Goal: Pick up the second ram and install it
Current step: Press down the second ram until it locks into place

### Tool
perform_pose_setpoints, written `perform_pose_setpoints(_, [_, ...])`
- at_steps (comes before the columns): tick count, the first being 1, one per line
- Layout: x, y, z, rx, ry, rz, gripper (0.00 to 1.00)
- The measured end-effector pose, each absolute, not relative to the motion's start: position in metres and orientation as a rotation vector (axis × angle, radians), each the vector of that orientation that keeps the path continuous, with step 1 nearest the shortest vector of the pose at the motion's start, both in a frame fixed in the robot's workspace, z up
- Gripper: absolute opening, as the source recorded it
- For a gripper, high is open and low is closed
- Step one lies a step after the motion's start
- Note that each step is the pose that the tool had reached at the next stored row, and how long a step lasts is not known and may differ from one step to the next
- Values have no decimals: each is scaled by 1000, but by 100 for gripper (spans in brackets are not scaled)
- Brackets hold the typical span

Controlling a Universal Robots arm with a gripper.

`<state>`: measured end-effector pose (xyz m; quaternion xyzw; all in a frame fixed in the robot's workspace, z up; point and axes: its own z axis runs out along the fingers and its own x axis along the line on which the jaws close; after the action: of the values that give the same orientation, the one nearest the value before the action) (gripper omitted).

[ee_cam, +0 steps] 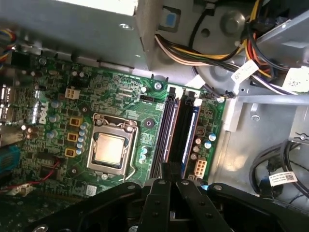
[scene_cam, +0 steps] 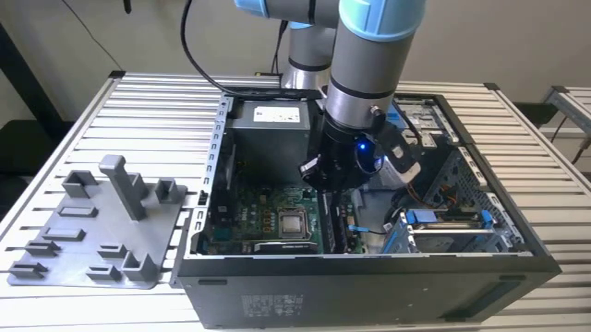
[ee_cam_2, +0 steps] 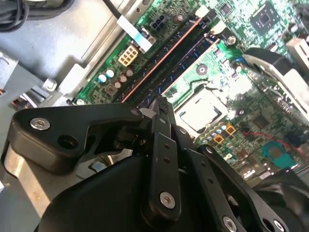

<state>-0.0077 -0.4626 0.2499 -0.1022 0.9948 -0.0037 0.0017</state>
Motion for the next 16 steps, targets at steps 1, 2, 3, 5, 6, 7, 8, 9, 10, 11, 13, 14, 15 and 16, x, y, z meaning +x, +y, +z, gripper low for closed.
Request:
perform_pose_setpoints(1, [-8,-463,250,-347,3119,-11,11])
perform_pose_setpoints(2, [-8,-463,250,-372,3116,-11,11])
perform_pose_setpoints(3, [-8,-463,250,-399,3112,-11,11])
perform_pose_setpoints(5, [-8,-463,250,-449,3105,-11,11])
perform_pose_setpoints(6, [-8,-463,250,-472,3101,-11,11])
perform_pose_setpoints(7, [-8,-463,250,-496,3098,-11,11])
perform_pose_setpoints(8, [-8,-463,250,-520,3094,-11,11])
perform_pose_setpoints(9, [-8,-463,250,-544,3089,-11,11])
perform_pose_setpoints(10, [-8,-463,250,-568,3085,-11,11])
perform_pose_setpoints(11, [-8,-463,250,-593,3080,-11,11])
perform_pose_setpoints(13, [-8,-463,250,-644,3070,-11,11])
perform_pose_setpoints(14, [-8,-463,250,-672,3064,-11,11])
perform_pose_setpoints(15, [-8,-463,250,-697,3058,-11,11])
perform_pose_setpoints(16, [-8,-463,250,-722,3052,-11,11])
